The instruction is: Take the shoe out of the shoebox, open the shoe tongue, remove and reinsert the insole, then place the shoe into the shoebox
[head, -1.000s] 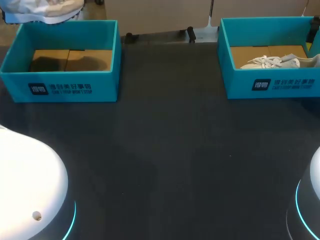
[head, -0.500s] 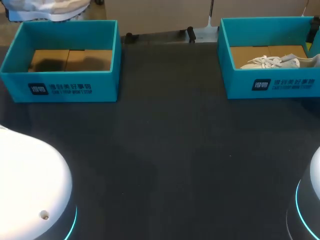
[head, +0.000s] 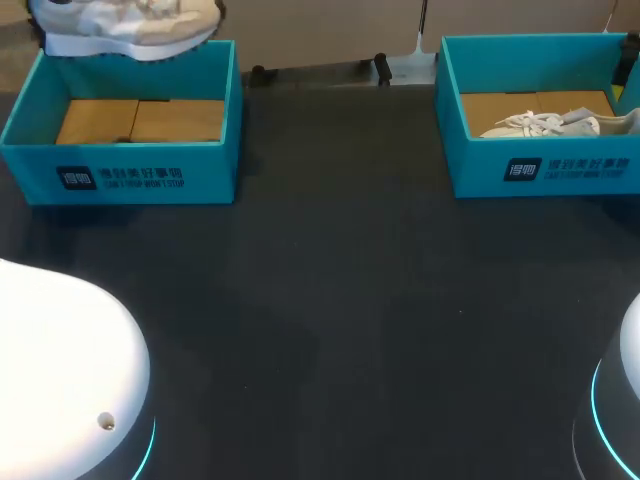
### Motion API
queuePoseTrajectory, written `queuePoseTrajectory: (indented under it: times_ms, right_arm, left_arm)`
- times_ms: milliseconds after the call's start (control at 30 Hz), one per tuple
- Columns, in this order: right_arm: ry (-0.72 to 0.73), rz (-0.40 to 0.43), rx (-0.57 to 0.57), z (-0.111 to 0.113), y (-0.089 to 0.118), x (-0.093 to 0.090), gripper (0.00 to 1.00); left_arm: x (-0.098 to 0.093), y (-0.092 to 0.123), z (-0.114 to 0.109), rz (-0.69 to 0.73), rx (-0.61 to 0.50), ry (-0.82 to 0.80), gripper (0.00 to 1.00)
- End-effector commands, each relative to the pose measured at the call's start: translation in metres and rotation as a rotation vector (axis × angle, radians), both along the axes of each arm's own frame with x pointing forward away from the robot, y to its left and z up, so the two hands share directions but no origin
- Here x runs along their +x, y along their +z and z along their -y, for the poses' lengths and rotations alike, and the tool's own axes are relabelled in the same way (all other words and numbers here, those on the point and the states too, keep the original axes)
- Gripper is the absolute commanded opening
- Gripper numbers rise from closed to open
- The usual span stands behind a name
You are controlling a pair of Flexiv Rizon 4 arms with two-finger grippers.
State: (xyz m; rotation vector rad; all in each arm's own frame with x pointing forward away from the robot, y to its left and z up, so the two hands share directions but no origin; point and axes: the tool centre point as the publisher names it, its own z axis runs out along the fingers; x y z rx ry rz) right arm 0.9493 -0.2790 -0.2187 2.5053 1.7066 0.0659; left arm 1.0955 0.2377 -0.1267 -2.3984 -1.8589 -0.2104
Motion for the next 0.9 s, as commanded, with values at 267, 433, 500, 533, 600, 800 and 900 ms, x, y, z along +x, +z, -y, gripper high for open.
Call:
queuePoseTrajectory:
  times_ms: [267,433,500,533,600,800,900]
  right_arm:
    - [0.0,0.001,0.0,0.0,0.0,0.0,1.0]
    - [0.0,0.001,0.0,0.0,0.0,0.0,1.0]
    - [0.0,0.001,0.0,0.0,0.0,0.0,1.0]
    - [0.0,0.001,0.0,0.0,0.0,0.0,1.0]
    - [0.0,0.001,0.0,0.0,0.0,0.0,1.0]
    - [0.0,0.001,0.0,0.0,0.0,0.0,1.0]
    - [0.0,0.001,0.0,0.0,0.0,0.0,1.0]
  left_arm:
    - [-0.033,-0.008,0.05,0.01,-0.016,-0.011,0.0]
    - [-0.048,-0.007,0.069,0.005,-0.058,-0.014,0.0]
    - [-0.057,-0.008,0.078,-0.023,-0.069,-0.021,0.0]
    - [-0.059,-0.007,0.08,-0.027,-0.073,-0.023,0.0]
    - [-0.069,-0.006,0.087,-0.015,-0.074,-0.009,0.0]
    - [-0.09,-0.006,0.103,-0.006,-0.071,-0.001,0.0]
    - [-0.098,-0.006,0.109,-0.015,-0.096,-0.022,0.0]
